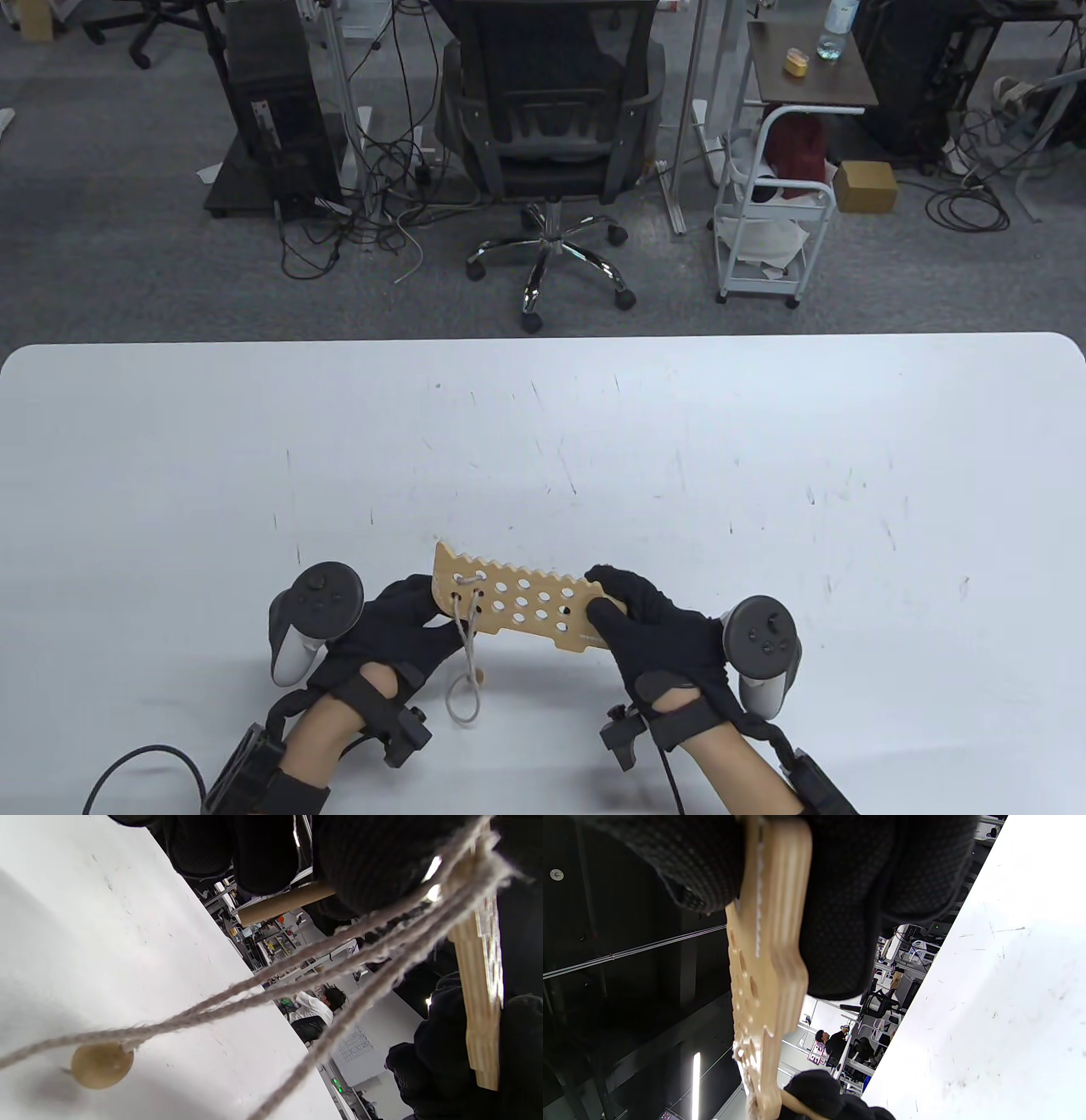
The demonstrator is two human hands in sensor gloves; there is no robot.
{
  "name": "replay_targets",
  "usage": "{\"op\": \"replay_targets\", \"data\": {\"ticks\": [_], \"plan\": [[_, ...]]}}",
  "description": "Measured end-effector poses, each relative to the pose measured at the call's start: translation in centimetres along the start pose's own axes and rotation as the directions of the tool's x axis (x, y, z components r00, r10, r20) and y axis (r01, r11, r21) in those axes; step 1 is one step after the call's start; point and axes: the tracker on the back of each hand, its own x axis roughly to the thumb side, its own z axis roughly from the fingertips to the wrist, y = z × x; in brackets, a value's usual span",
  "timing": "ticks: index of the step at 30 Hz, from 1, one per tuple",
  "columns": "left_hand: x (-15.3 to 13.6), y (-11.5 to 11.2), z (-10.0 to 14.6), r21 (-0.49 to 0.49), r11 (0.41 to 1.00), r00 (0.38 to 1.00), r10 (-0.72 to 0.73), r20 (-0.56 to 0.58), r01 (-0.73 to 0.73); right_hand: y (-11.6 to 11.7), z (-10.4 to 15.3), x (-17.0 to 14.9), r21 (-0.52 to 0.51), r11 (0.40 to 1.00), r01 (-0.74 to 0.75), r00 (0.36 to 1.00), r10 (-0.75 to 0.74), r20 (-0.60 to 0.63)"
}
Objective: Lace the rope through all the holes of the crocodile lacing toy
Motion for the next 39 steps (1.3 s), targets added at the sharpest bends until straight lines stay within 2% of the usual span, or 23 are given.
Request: {"op": "replay_targets", "data": {"ticks": [13,39], "plan": [[-0.8,2.1,0.4,0.117,0.993,0.999,0.029,-0.041,-0.024,-1.4,-0.4,-0.2,-0.064,0.998,0.001,1.000,-0.002,-0.016],[-0.6,5.0,1.7,0.253,0.962,0.994,0.107,0.002,-0.104,-3.9,-1.4,-1.7,-0.159,0.987,-0.033,0.996,0.020,-0.084]]}}
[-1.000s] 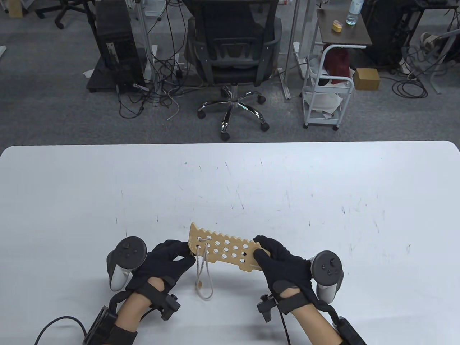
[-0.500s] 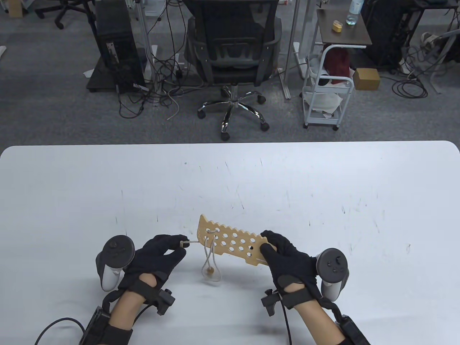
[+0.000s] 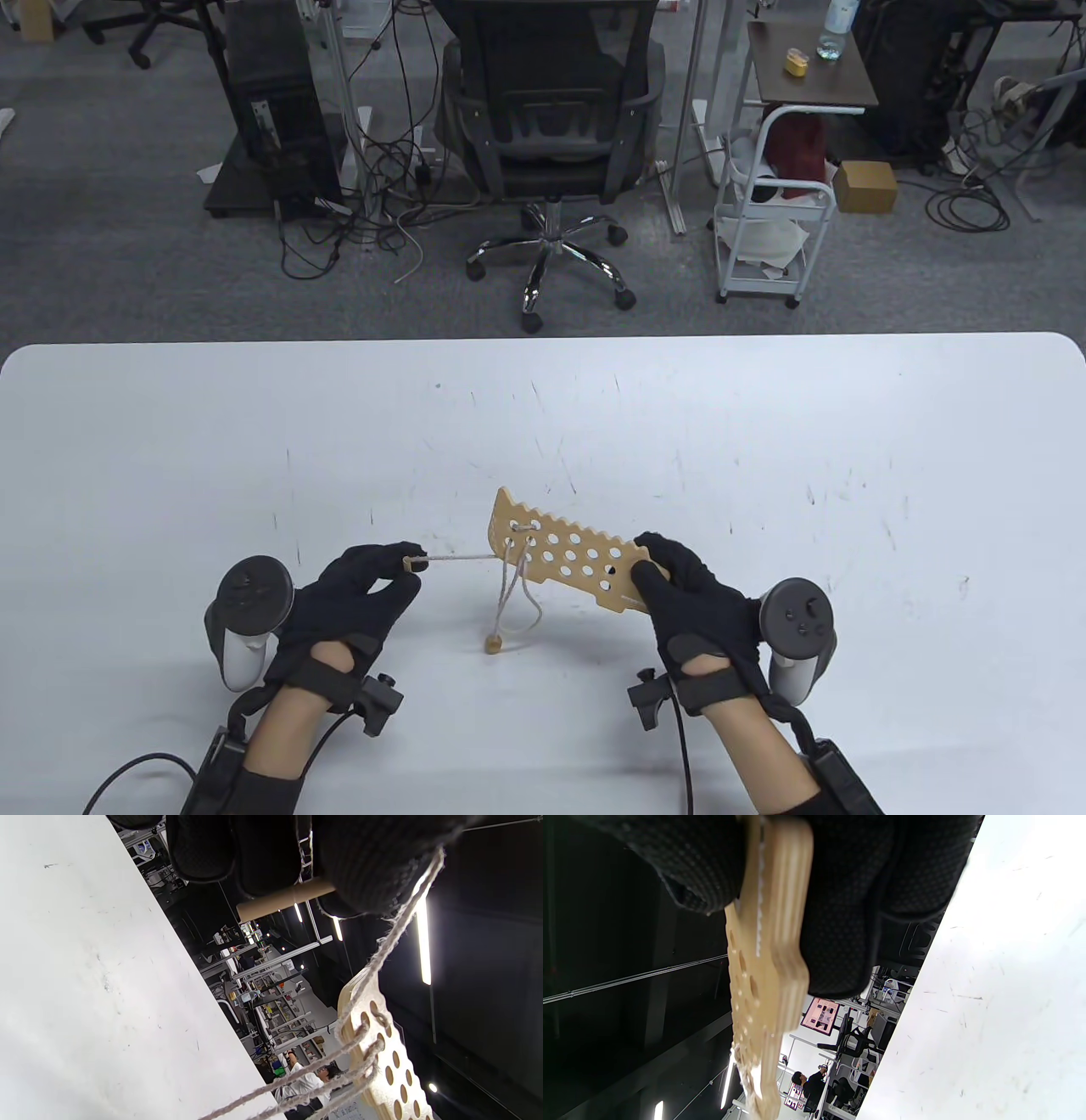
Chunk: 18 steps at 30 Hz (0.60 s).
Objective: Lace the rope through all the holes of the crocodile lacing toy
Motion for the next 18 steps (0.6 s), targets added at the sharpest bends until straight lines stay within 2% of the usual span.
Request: {"op": "replay_targets", "data": {"ticks": [18], "plan": [[0.5,1.5,0.4,0.082,0.995,0.998,0.047,0.033,-0.049,-2.5,-1.2,-1.5,-0.108,0.994,0.007,0.998,-0.014,-0.067]]}}
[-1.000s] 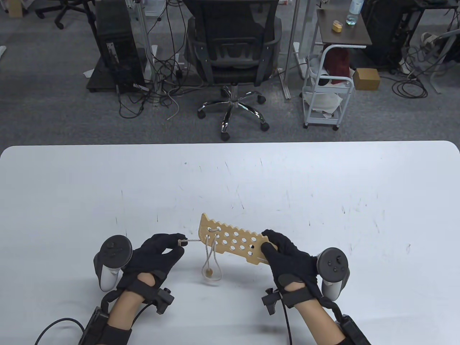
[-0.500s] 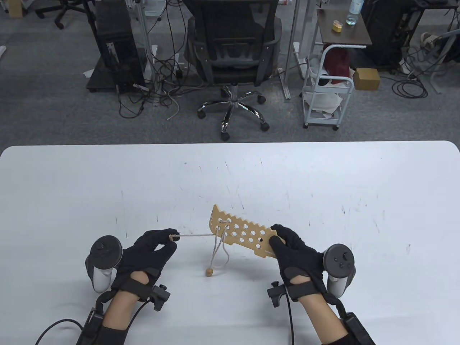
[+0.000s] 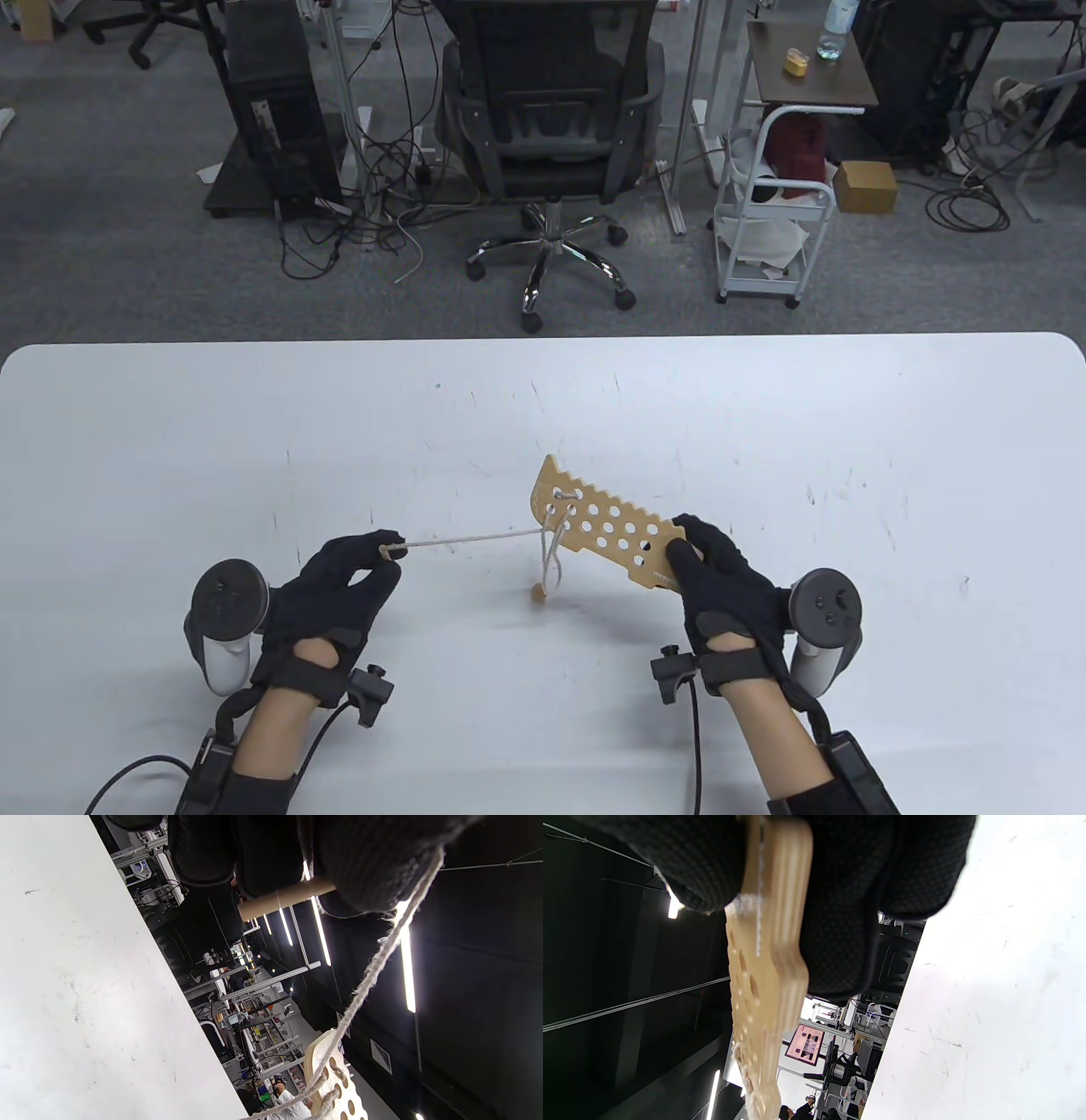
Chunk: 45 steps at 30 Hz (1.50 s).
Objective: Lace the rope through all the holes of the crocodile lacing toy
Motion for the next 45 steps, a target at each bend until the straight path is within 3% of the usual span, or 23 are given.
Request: {"op": "replay_targets", "data": {"ticks": [45], "plan": [[1.3,4.8,1.2,0.185,0.969,0.986,0.149,0.081,-0.162,-4.4,-2.7,-3.0,-0.165,0.985,-0.053,0.989,0.029,-0.144]]}}
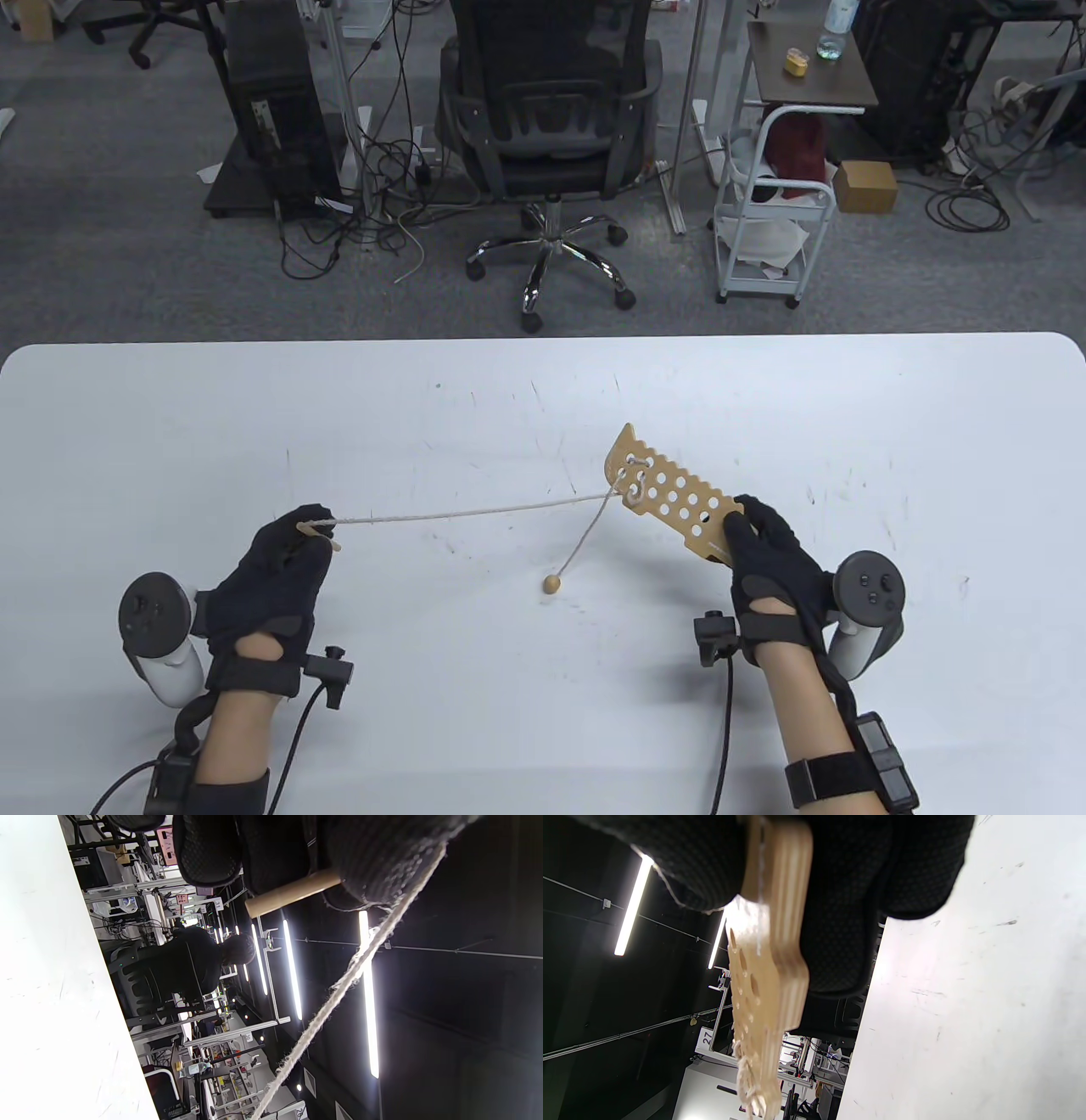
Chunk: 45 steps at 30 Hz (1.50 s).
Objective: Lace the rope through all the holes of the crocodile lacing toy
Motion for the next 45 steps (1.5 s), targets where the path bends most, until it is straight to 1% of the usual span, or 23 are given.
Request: {"op": "replay_targets", "data": {"ticks": [7,10,13,16,21,28,32,35,38,42,45], "plan": [[0.1,0.9,0.0,0.035,0.998,0.999,0.043,0.002,-0.043,-0.7,-0.4,-0.4,-0.034,0.999,0.006,1.000,-0.006,-0.018],[-0.2,1.1,0.0,0.029,0.993,0.994,0.112,-0.006,-0.111,-1.0,-0.5,-0.2,-0.051,0.997,-0.065,0.998,0.066,0.010],[-0.3,1.2,0.0,0.033,0.994,0.995,0.101,-0.001,-0.101,-1.0,-0.6,-0.3,-0.053,0.995,-0.082,0.996,0.083,0.019],[-0.3,1.1,0.0,0.021,0.992,0.992,0.127,-0.005,-0.126,-0.9,-0.6,-0.2,-0.051,0.996,-0.078,0.997,0.079,0.017],[-0.1,0.8,0.0,0.033,0.997,0.997,0.071,0.004,-0.071,-0.7,-0.5,-0.2,-0.043,0.997,-0.071,0.997,0.072,0.024],[-0.4,-0.3,-0.1,0.005,0.999,0.999,0.051,-0.014,-0.051,0.2,0.1,0.4,-0.001,0.999,-0.045,0.998,0.045,0.043],[-0.7,-1.1,-0.2,-0.035,0.997,0.996,0.073,-0.042,-0.075,0.9,0.6,0.7,0.032,0.999,-0.037,0.998,0.035,0.053],[-0.8,-1.5,-0.2,-0.050,0.998,0.998,0.039,-0.049,-0.041,1.4,1.0,0.9,0.059,0.998,-0.021,0.998,0.017,0.060],[-0.9,-2.0,-0.2,-0.087,0.996,0.998,-0.007,-0.059,0.002,2.0,1.5,1.3,0.088,0.996,-0.014,0.997,0.008,0.071],[-1.3,-2.6,-0.2,-0.138,0.990,0.992,-0.057,-0.109,0.042,2.7,2.2,1.8,0.130,0.991,-0.010,0.996,-0.002,0.091],[-1.5,-2.9,-0.3,-0.155,0.986,0.990,-0.081,-0.116,0.063,3.1,2.7,2.1,0.153,0.988,-0.008,0.995,-0.008,0.104]]}}
